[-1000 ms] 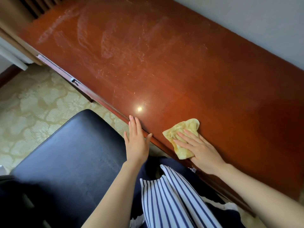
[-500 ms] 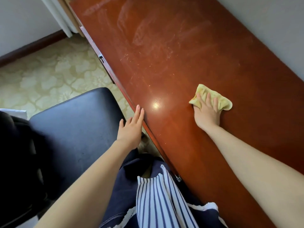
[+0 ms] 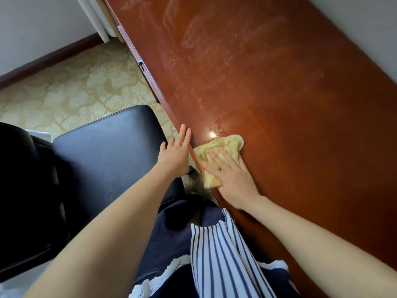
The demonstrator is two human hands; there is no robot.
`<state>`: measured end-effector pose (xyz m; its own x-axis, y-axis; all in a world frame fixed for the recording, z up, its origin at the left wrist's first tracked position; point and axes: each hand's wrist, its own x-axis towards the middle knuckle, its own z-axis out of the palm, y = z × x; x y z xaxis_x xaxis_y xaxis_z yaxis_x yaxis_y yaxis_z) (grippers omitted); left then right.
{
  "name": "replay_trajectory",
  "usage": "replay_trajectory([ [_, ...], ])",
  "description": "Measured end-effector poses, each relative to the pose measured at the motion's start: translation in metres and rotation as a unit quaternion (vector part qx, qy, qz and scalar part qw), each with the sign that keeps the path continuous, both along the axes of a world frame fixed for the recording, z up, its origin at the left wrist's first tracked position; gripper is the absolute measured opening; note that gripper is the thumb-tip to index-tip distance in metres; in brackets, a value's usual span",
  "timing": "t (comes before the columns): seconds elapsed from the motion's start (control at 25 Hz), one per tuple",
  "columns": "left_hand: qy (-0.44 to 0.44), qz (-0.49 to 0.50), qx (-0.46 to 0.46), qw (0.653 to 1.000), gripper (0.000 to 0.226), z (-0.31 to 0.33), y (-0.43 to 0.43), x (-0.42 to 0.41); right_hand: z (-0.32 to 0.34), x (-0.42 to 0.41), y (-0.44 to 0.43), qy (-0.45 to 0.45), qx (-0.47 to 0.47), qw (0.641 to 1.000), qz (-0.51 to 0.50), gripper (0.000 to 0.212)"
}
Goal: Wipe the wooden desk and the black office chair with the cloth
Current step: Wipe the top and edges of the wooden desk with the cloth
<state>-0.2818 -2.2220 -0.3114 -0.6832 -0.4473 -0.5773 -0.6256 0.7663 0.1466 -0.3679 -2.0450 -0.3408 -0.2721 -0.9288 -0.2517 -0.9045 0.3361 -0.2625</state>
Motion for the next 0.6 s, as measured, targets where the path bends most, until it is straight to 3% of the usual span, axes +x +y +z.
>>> replay_trajectory([
  [0.28,0.096,-0.027,-0.099,0.99,0.06,-0.005,0.007,-0.004,0.008,-0.016,0.086,-0.001,-0.012,0.999,0.038,0.086],
  [0.6,0.045,-0.059,-0.037,0.997,0.089,0.001,0.008,-0.008,0.024,-0.076,0.105,-0.008,0.066,0.993,-0.099,0.09],
])
